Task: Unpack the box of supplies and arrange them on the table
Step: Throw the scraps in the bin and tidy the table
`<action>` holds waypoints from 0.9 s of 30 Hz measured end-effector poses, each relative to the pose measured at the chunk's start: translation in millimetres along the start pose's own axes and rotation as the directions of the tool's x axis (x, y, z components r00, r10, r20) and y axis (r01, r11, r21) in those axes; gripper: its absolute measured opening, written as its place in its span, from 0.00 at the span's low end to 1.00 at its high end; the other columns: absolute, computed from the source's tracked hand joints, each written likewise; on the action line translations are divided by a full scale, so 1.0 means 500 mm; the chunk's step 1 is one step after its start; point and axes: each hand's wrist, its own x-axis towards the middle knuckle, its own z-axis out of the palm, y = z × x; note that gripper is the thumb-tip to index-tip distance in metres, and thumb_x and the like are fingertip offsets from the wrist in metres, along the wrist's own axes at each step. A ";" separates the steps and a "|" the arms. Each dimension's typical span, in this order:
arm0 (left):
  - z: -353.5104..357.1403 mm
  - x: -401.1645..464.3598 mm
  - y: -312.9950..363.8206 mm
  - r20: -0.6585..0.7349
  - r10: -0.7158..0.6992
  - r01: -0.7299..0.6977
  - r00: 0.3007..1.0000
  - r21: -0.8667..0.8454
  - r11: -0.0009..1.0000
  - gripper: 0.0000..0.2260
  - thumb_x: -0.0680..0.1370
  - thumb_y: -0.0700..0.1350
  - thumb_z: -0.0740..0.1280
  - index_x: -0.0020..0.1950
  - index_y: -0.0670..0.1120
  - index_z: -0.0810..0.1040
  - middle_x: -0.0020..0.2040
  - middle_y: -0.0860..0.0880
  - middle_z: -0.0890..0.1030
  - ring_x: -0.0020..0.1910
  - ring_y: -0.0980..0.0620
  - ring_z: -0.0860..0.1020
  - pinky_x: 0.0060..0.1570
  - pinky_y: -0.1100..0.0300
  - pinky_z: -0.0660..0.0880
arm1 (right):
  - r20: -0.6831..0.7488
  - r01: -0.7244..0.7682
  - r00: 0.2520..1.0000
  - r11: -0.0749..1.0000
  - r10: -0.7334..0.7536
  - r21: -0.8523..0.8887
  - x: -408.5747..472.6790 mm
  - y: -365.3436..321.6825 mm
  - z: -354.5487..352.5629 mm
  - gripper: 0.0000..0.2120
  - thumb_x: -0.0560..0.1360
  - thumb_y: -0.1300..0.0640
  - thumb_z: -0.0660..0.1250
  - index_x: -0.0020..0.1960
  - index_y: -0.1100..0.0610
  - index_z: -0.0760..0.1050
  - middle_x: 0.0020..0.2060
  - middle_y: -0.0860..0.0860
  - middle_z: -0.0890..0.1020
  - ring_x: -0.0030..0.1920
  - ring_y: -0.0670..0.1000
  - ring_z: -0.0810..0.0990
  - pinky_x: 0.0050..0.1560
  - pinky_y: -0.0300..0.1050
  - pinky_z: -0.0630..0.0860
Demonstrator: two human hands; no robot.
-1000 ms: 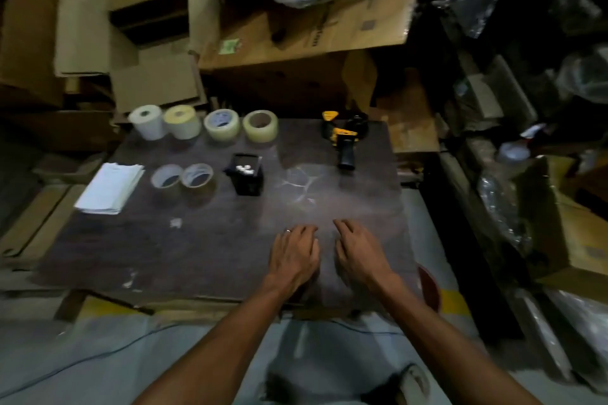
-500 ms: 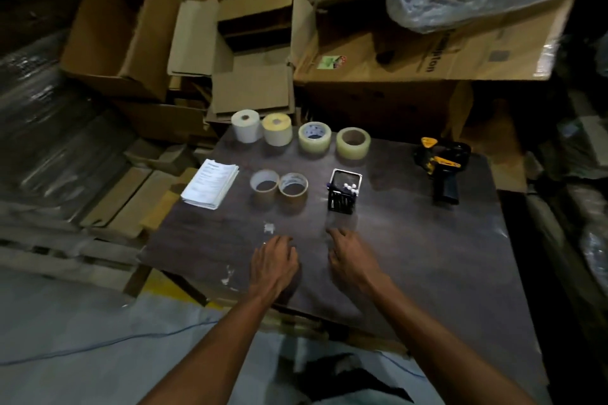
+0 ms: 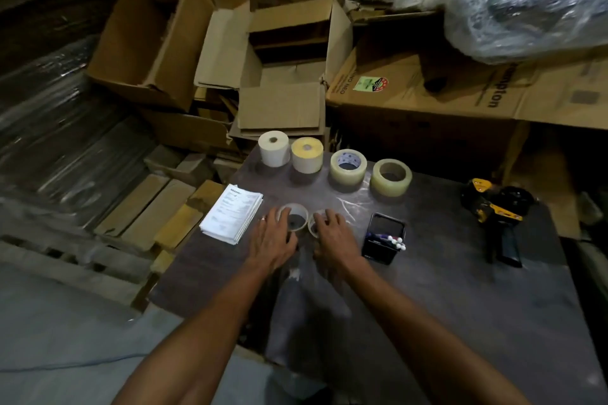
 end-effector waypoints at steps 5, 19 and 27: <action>0.009 0.095 -0.021 0.202 0.058 -0.069 0.978 0.048 0.996 0.36 0.75 0.56 0.65 0.79 0.53 0.54 0.79 0.41 0.54 0.77 0.38 0.55 0.75 0.45 0.55 | 0.116 -0.078 0.990 0.997 0.077 -0.001 0.064 0.001 -0.003 0.38 0.76 0.46 0.66 0.79 0.53 0.50 0.78 0.59 0.50 0.77 0.65 0.49 0.74 0.63 0.57; 0.044 0.096 -0.028 0.283 0.025 0.046 0.959 -0.243 0.969 0.37 0.75 0.56 0.69 0.79 0.51 0.56 0.75 0.43 0.61 0.72 0.39 0.65 0.72 0.45 0.62 | 0.212 -0.052 0.975 0.998 0.060 -0.046 0.057 0.009 -0.002 0.31 0.71 0.53 0.72 0.70 0.54 0.64 0.68 0.57 0.68 0.65 0.61 0.71 0.64 0.56 0.72; 0.052 0.019 -0.035 0.301 0.014 0.044 0.953 -0.184 0.982 0.34 0.65 0.64 0.68 0.71 0.60 0.69 0.65 0.42 0.66 0.63 0.39 0.71 0.65 0.46 0.71 | 0.147 -0.017 0.989 1.000 0.020 -0.021 -0.019 0.010 0.046 0.26 0.71 0.52 0.70 0.67 0.55 0.67 0.62 0.57 0.72 0.59 0.61 0.75 0.59 0.54 0.73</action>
